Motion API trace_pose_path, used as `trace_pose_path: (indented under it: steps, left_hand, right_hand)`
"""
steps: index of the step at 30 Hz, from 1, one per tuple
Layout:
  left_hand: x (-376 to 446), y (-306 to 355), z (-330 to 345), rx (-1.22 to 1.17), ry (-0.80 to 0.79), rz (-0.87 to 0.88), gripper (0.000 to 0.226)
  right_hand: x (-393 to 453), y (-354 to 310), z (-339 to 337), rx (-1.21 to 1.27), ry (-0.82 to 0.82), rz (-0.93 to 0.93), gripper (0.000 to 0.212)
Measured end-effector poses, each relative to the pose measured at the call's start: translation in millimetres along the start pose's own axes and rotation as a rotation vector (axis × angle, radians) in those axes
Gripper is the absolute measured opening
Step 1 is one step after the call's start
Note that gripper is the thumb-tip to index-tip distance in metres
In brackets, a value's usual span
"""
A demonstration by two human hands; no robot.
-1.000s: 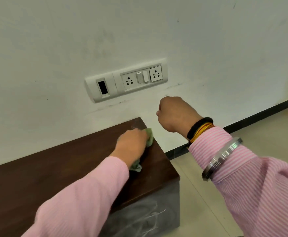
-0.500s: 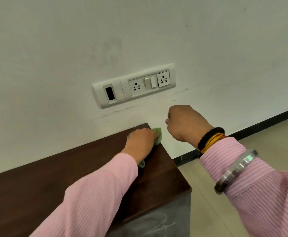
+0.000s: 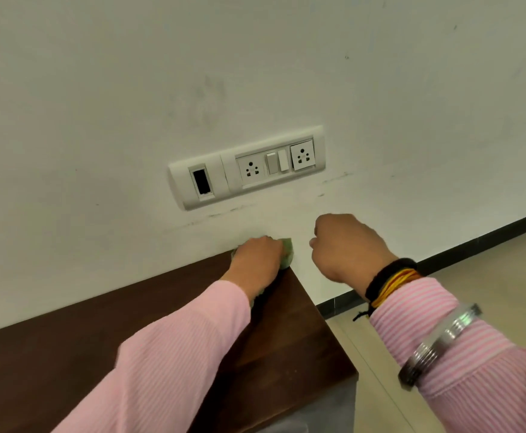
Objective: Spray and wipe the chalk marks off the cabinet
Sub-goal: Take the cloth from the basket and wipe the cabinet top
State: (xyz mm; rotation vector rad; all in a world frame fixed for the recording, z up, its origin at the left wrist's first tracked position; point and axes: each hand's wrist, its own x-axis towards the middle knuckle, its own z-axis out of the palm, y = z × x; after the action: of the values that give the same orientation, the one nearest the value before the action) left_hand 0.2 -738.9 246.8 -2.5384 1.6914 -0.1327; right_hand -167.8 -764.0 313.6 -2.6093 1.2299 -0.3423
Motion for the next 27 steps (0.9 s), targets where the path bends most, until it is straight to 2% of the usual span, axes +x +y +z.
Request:
trace_pose_path:
  steps: [3,6,8,11,13,16,19,22,24,27]
  left_hand:
    - [25.8,-9.1,1.6,0.017,0.044,-0.041,0.042]
    - [28.8,-21.3,2.2,-0.011,0.048,-0.081,0.047]
    - [23.4,-27.9,4.6,-0.005,0.048,-0.108,0.044]
    - [6.4,-41.4,3.3,-0.033,-0.003,-0.189,0.038]
    - [-10.4,-44.5,-1.6,-0.012,-0.052,-0.182,0.043]
    - [-42.7,-28.6,-9.3,-0.014,-0.09,-0.035,0.061]
    - [-85.0,12.3,-5.8,-0.041,-0.036,0.242,0.068]
    - [-130.6,45.9,-5.9,-0.096,0.012,0.49,0.06]
    - [-154.2,64.6,-7.6,0.003,0.027,0.61,0.05]
    - [-185.7,78.3,-5.9,0.019,-0.027,0.566,0.039]
  right_hand:
    - [-2.4,-2.9,4.1,-0.031,0.015,-0.02,0.012]
    - [-2.9,-0.3,5.4,-0.053,0.019,-0.034,0.001]
    - [-3.1,3.6,6.0,-0.058,0.023,-0.027,0.005]
    - [-1.3,11.4,4.5,-0.063,0.025,-0.008,0.002]
    - [0.2,14.2,1.8,-0.058,0.026,-0.001,0.009]
    - [-0.1,14.4,-2.4,-0.044,0.032,-0.009,0.003]
    - [-1.9,10.6,-3.6,-0.054,0.054,-0.03,0.005]
    - [-5.2,9.3,-4.2,-0.075,0.085,-0.051,0.003]
    - [-6.8,14.3,-4.2,-0.107,0.096,-0.049,0.005]
    - [-7.7,18.3,-3.8,-0.152,0.094,-0.04,0.018]
